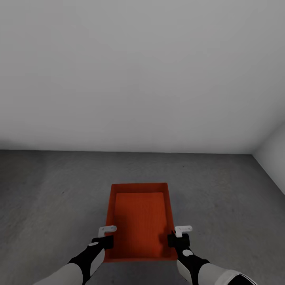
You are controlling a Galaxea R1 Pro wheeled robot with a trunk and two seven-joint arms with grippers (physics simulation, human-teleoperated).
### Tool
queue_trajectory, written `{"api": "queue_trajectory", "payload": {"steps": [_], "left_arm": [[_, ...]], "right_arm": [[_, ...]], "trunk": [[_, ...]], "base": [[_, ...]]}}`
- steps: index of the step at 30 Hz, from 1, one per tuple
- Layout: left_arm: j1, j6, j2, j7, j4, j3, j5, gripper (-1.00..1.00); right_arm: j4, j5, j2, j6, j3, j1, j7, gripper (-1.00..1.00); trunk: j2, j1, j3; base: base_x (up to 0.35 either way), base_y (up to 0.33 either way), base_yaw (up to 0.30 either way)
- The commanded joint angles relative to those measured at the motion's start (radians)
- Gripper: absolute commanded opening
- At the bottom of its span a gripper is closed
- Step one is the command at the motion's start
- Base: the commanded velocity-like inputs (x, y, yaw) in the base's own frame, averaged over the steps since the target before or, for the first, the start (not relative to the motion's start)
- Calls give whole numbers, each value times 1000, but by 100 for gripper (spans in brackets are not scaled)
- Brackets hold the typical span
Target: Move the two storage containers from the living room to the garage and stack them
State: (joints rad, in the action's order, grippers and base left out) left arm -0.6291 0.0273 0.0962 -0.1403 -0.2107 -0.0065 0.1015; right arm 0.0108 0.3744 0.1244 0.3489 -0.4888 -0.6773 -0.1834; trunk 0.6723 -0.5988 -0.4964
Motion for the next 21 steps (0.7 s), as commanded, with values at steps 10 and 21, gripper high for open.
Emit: {"api": "queue_trajectory", "payload": {"steps": [10,21], "left_arm": [[0,3,0,-10,-4,11,-2,-100],[0,3,-1,-10,-4,11,-1,-100]], "right_arm": [[1,-14,1,-4,67,-1,4,-100],[1,-14,0,-5,67,-1,4,-100]], "trunk": [[1,-1,-1],[1,-1,-3]], "base": [[317,0,0],[158,0,0]]}}
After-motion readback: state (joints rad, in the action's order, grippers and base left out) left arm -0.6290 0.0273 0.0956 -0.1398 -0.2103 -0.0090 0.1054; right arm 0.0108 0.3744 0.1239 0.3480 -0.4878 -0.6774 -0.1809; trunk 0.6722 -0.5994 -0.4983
